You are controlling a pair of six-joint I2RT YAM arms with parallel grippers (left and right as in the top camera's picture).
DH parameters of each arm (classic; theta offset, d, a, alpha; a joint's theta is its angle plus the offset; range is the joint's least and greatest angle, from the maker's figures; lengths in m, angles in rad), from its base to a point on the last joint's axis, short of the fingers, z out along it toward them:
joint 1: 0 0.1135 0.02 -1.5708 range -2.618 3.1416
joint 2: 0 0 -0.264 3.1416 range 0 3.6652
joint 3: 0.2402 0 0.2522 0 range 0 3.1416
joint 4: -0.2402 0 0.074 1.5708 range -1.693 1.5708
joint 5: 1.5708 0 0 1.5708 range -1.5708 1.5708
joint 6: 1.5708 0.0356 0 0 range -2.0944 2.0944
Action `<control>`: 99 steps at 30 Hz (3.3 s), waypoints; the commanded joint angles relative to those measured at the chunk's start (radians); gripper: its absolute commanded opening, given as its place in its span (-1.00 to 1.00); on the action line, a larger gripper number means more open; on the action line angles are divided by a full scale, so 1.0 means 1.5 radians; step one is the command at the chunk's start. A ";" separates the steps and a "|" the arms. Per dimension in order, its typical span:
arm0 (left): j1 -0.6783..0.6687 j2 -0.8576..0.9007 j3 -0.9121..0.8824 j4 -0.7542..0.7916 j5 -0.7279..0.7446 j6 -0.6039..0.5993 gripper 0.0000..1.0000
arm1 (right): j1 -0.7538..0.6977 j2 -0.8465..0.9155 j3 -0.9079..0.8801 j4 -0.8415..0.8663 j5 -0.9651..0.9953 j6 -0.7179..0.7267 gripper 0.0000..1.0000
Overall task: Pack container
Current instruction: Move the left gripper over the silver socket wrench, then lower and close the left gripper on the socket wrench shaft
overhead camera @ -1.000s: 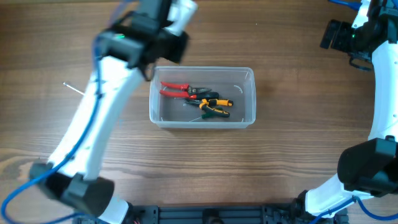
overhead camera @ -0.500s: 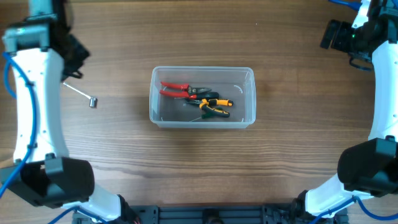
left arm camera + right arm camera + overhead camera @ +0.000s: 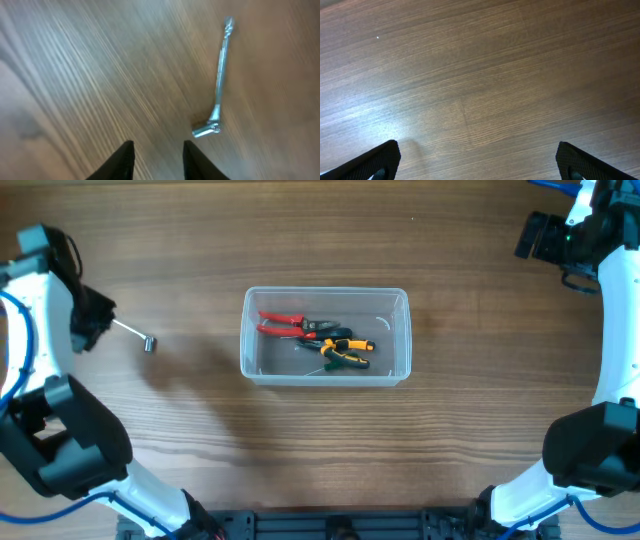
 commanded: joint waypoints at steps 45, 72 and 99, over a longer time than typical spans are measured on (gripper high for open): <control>0.004 0.125 -0.106 0.270 0.121 -0.041 -0.06 | 0.003 -0.014 0.011 0.002 -0.005 0.008 0.99; 0.004 0.180 -0.106 0.243 0.126 -0.041 -0.71 | 0.003 -0.014 0.011 0.002 -0.005 0.007 1.00; 0.004 0.003 0.028 0.148 0.183 -0.037 -0.89 | 0.003 -0.014 0.011 0.002 -0.005 0.007 1.00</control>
